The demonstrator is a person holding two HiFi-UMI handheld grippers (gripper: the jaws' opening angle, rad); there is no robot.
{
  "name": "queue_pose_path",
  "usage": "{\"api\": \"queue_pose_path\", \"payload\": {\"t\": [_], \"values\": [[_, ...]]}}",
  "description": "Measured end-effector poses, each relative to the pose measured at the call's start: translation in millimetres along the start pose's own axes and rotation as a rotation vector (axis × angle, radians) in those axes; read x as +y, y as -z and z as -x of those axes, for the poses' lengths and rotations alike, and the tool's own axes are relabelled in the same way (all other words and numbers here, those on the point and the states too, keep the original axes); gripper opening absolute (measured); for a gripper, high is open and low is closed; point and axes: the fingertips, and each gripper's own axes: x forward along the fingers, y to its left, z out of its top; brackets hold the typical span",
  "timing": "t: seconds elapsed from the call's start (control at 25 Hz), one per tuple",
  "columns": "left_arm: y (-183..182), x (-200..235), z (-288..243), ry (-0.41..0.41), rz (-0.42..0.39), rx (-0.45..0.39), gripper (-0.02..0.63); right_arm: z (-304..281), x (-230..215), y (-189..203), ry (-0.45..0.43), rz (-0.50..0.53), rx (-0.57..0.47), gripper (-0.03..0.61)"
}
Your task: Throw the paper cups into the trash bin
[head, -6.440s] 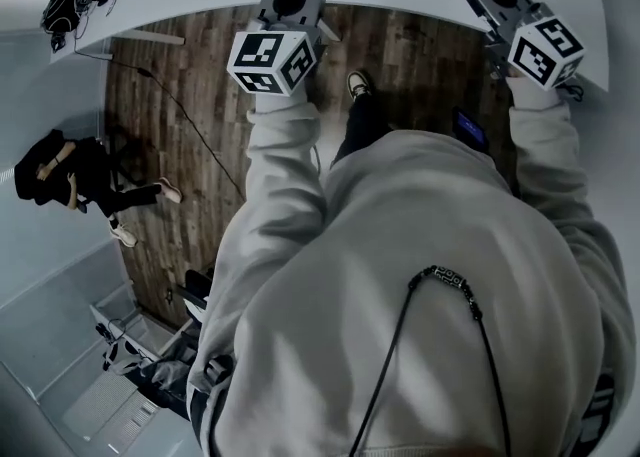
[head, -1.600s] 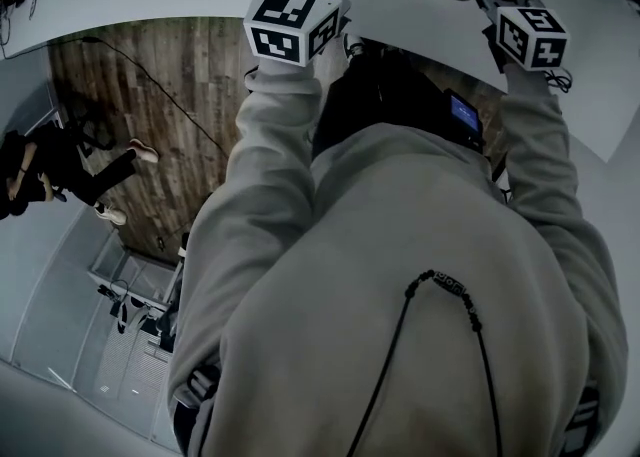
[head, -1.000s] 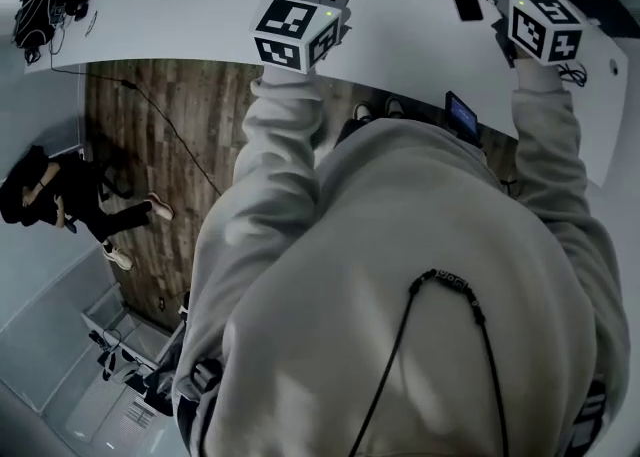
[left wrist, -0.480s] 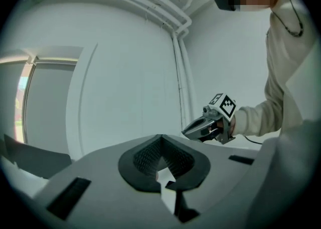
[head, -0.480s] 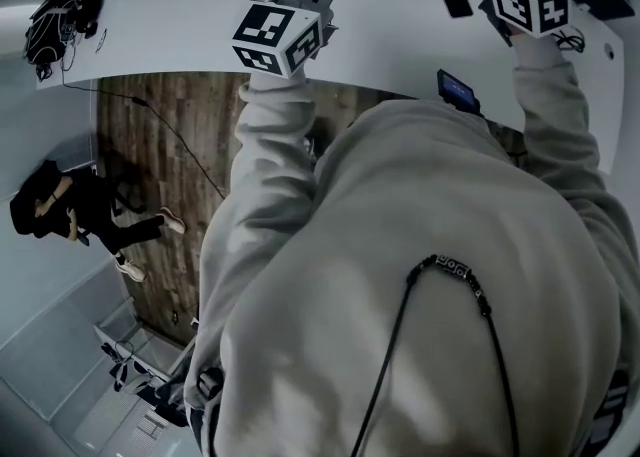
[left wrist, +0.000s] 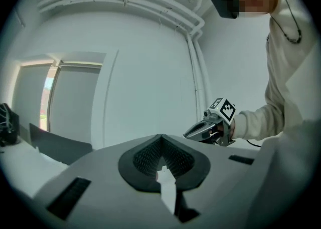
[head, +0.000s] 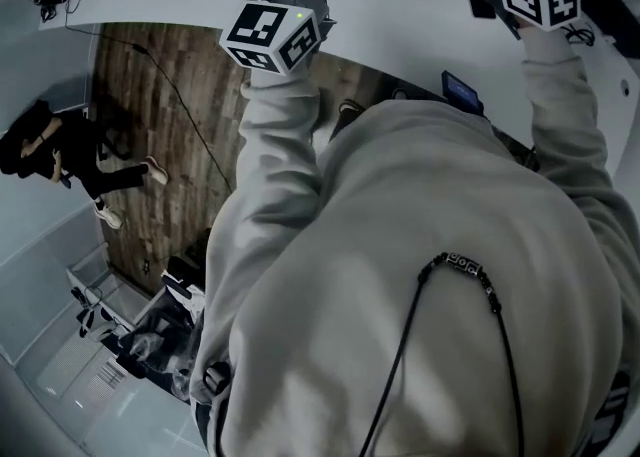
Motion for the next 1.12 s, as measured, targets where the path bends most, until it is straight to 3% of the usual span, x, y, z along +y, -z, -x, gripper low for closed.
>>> {"api": "queue_pose_path", "payload": {"t": [0.12, 0.24, 0.36, 0.44, 0.68, 0.88, 1.12], "values": [[6, 13, 45, -0.131, 0.010, 0.019, -0.005, -25, 27, -3, -0.095, 0.024, 0.009, 0.043], [9, 44, 122, -0.327, -0.027, 0.075, -0.005, -76, 79, -28, -0.250, 0.075, 0.017, 0.043], [16, 74, 222, -0.559, -0.057, 0.137, -0.005, -136, 160, -53, -0.447, 0.144, 0.017, 0.043], [18, 83, 287, -0.686, -0.040, 0.132, -0.005, -164, 215, -62, -0.549, 0.185, 0.013, 0.043], [21, 75, 460, -0.975, -0.004, 0.101, -0.005, -207, 379, -72, -0.771, 0.305, 0.020, 0.043], [31, 80, 536, -1.069, 0.029, 0.092, -0.005, -229, 474, -78, -0.887, 0.352, 0.039, 0.043], [40, 98, 586, -1.072, 0.035, 0.065, -0.005, -257, 534, -85, -0.886, 0.332, 0.038, 0.041]]}}
